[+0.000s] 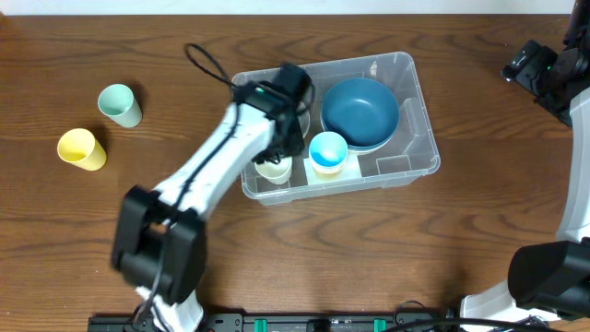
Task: Pack container
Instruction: 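Release the white cup and move the left gripper to the mint cup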
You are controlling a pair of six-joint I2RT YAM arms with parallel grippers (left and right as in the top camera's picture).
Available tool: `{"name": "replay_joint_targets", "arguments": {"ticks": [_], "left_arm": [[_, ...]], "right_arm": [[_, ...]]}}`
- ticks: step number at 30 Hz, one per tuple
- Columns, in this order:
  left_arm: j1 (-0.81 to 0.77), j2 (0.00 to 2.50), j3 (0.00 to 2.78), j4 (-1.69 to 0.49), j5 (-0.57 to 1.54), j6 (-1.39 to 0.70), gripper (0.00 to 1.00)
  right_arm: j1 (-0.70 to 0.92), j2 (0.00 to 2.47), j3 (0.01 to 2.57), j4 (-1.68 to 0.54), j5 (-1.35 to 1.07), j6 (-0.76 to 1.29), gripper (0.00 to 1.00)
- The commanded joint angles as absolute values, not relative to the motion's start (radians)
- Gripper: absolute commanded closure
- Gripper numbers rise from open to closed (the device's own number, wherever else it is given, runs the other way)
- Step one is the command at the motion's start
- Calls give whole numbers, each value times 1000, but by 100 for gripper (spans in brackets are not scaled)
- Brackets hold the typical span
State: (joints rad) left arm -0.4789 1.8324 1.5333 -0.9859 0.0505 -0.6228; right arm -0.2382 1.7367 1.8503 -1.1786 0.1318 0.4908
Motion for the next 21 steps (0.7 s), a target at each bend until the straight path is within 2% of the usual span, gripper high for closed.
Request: {"name": "replay_joint_targets", "arguments": {"ticks": [1, 12, 19, 21], "left_arm": [[-469, 1703, 1571, -993, 60, -568, 54], [-441, 1533, 1571, -1008, 26, -524, 52], [-224, 1533, 1571, -1000, -74, -435, 49], [-147, 1543, 1571, -969, -91, -358, 44]], "right_arm": [[-244, 1741, 1848, -1179, 142, 504, 1], [-244, 1741, 1848, -1179, 142, 504, 1], [-244, 1741, 1848, -1179, 142, 504, 1], [-244, 1741, 1848, -1179, 142, 504, 1]]}}
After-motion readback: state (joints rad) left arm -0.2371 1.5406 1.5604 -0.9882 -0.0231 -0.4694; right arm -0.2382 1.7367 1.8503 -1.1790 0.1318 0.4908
